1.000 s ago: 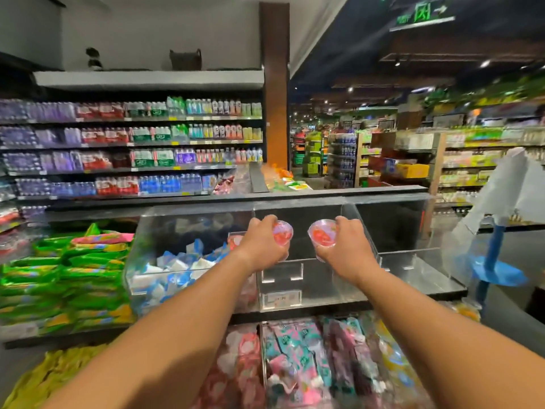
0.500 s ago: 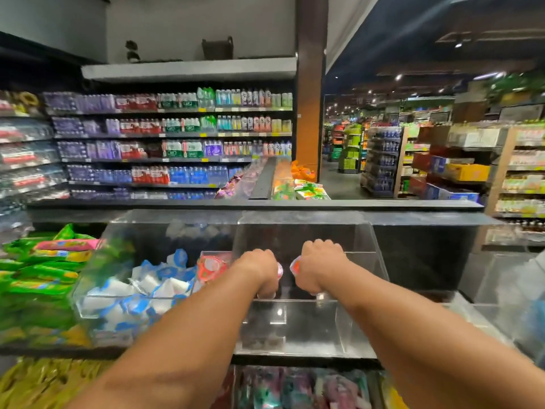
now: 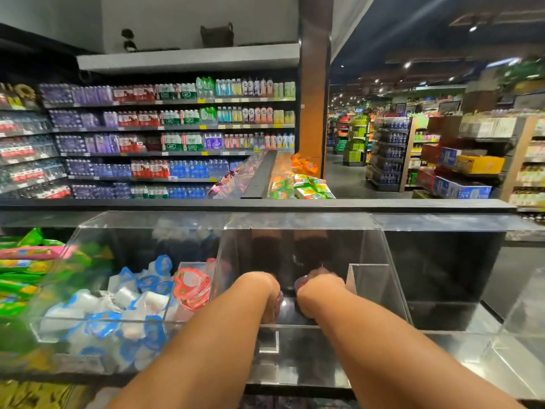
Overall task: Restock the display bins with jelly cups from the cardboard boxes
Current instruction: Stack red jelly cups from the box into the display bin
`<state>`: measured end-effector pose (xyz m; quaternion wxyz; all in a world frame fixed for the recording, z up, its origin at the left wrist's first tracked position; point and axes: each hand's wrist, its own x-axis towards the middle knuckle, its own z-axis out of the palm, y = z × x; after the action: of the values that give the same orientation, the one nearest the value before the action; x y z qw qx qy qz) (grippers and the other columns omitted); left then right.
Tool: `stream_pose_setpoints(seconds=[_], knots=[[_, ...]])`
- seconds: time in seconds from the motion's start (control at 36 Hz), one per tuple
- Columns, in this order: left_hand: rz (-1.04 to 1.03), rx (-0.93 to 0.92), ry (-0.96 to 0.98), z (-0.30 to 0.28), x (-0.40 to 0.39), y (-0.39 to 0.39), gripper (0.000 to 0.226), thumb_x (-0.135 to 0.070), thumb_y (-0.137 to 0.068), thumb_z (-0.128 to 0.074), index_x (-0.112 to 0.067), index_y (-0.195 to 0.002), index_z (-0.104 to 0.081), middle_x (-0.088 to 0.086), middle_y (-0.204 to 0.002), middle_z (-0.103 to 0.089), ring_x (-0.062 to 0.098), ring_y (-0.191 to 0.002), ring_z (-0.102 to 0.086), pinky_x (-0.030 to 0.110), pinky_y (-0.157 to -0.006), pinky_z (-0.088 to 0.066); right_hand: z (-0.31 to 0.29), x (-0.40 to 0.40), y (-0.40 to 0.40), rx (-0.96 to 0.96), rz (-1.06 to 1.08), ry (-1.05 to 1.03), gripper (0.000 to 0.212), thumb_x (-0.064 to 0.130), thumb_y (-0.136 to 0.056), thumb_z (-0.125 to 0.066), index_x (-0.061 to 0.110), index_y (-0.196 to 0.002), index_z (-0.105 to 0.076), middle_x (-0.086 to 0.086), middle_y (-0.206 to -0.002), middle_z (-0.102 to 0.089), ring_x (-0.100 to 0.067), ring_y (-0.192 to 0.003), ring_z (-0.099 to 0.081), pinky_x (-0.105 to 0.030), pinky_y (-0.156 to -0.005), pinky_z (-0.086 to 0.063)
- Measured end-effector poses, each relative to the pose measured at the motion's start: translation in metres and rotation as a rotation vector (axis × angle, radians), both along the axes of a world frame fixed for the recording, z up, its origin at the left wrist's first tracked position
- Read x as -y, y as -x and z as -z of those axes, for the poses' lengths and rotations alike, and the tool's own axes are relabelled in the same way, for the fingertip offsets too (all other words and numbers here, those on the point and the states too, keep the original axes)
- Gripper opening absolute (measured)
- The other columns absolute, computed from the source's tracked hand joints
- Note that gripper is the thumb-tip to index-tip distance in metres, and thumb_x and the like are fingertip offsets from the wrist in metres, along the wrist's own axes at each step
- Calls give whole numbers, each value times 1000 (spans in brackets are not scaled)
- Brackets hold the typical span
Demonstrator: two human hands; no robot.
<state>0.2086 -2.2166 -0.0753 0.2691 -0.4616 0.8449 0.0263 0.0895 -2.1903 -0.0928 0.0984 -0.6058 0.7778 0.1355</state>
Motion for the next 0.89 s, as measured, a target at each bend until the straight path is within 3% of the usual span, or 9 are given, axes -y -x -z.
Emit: stream_pose_setpoints(seconds=[0.11, 0.25, 0.31, 0.39, 0.5, 0.58, 0.67, 0.78, 0.89], knots=[[21, -7, -19, -8, -3, 2, 40, -38, -93, -68, -16, -126, -69, 10, -123, -64, 28, -89, -58, 32, -73, -45, 6, 2, 3, 18, 30, -96, 55, 25, -91, -67, 31, -144, -53, 0, -150, -46, -30, -139, -43, -44, -105, -43], [30, -19, -22, -14, -7, -2, 57, -59, -80, -76, -19, -120, -69, 6, -122, -63, 29, -98, -62, 39, -84, -53, -25, -20, -9, -100, -92, -67, 45, 28, -91, -69, 22, -136, -62, -3, -142, -54, -34, -129, -52, -44, -98, -48], [14, -150, 16, -20, -8, 1, 59, -52, -76, -83, -20, -123, -66, 7, -116, -68, 31, -98, -67, 42, -87, -58, -55, -39, -18, -164, -185, -65, 45, 28, -91, -71, 19, -134, -62, -2, -138, -57, -33, -127, -54, -42, -96, -47], [-105, -382, -226, -29, -20, 13, 56, -23, -86, -81, -9, -134, -58, 17, -132, -64, 35, -101, -67, 39, -81, -55, -113, -77, -24, -230, -312, -39, 41, 30, -93, -70, 14, -130, -64, -4, -118, -62, -30, -112, -60, -39, -93, -48], [53, -484, -280, -24, -17, 33, 94, -35, -81, -84, -30, -157, -30, 0, -156, -40, 28, -133, -50, 40, -112, -40, -172, -116, -3, -239, -340, 132, 40, 44, -95, -64, 11, -117, -69, -3, -102, -64, -22, -90, -58, -32, -77, -46], [29, -429, -356, -16, -9, 49, 88, -30, -79, -85, -32, -154, -38, 2, -139, -54, 29, -112, -64, 41, -96, -56, -190, -134, 16, -145, -294, 279, 53, 54, -96, -57, 13, -129, -62, -4, -117, -67, -25, -101, -60, -33, -83, -50], [96, -364, -260, -13, -8, 60, 76, -21, -78, -86, -25, -145, -51, 4, -125, -60, 24, -92, -68, 31, -76, -60, -182, -145, 32, 18, -210, 445, 47, 50, -98, -56, 20, -133, -61, -1, -124, -66, -21, -106, -60, -34, -90, -51], [120, -379, -142, -7, -3, 66, 71, -35, -73, -88, -22, -135, -57, 5, -120, -66, 27, -98, -68, 42, -91, -58, -163, -156, 59, 99, -82, 638, 34, 48, -98, -56, 24, -119, -68, 3, -114, -69, -16, -101, -61, -34, -88, -52], [77, -448, -57, -1, 7, 78, 37, -33, -71, -86, -18, -98, -65, 3, -95, -69, 29, -89, -67, 41, -89, -57, -159, -173, 81, 159, 1, 709, 22, 46, -98, -56, 28, -101, -68, 9, -97, -64, -12, -91, -56, -30, -80, -45]])
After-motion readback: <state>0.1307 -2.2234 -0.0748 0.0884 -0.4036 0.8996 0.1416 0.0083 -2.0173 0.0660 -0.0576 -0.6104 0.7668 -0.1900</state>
